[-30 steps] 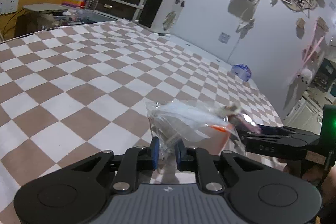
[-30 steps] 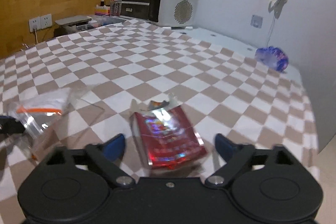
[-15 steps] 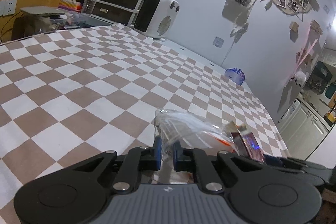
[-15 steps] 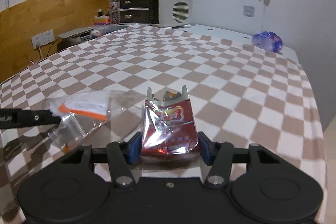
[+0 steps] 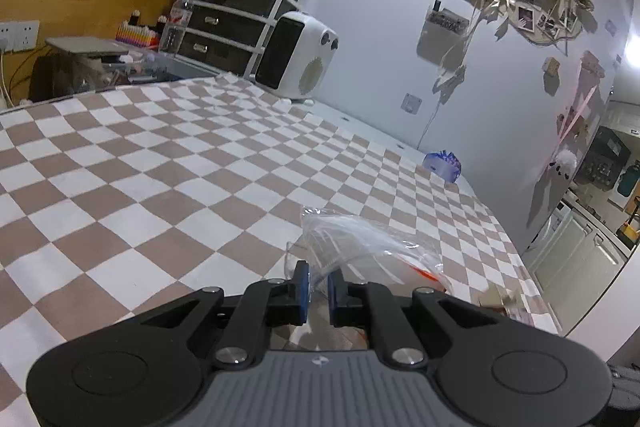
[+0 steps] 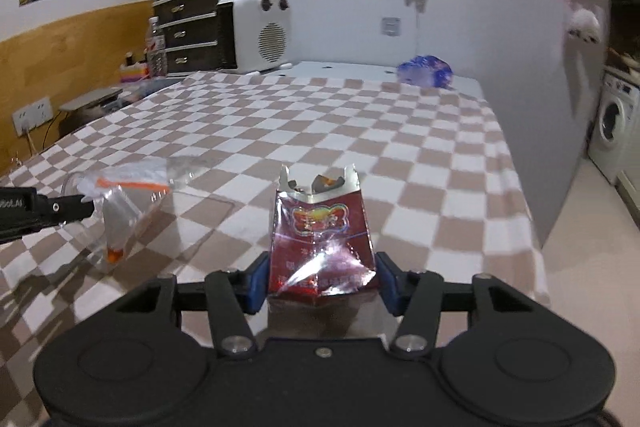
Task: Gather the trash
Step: 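Carry the plastic bag and red box with both tools over the wastebasket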
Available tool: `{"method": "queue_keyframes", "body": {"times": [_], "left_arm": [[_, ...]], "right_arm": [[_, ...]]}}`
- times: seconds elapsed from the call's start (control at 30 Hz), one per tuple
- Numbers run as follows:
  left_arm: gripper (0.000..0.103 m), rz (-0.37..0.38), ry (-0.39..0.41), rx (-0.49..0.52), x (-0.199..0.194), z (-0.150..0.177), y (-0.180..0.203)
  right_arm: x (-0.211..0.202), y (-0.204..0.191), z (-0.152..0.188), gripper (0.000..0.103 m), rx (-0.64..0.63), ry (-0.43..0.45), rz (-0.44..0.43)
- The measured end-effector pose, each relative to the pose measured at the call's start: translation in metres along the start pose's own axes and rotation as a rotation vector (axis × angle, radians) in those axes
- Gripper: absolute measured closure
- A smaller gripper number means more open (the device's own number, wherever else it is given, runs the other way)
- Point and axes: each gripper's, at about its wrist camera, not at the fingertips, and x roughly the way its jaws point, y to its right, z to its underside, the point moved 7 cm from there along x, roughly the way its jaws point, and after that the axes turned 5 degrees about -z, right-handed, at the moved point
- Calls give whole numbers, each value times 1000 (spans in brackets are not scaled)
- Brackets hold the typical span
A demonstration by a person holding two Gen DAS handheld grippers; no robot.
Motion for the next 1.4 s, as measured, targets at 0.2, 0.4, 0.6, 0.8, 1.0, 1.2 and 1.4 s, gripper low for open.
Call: {"method": "queue_keyframes", "body": {"times": [0.2, 0.4, 0.6, 0.8, 1.0, 1.2, 1.4], "left_arm": [[94, -45, 20, 20, -13, 4, 1], [94, -59, -4, 42, -42, 28, 7], [94, -59, 2, 59, -81, 39, 18], [94, -47, 28, 100, -122, 44, 39], [94, -12, 54, 181, -157, 51, 73], [94, 27, 72, 233, -182, 61, 104], [94, 68, 69, 271, -197, 78, 135]], "right_arm": [[-30, -1, 12, 48, 46, 12, -8], [-65, 0, 25, 48, 64, 17, -23], [-100, 7, 32, 48, 80, 28, -22], [-139, 15, 39, 48, 81, 50, -14], [-176, 24, 45, 48, 72, 75, 6], [-212, 44, 55, 48, 82, 99, 51], [-247, 70, 63, 48, 93, 122, 99]]}}
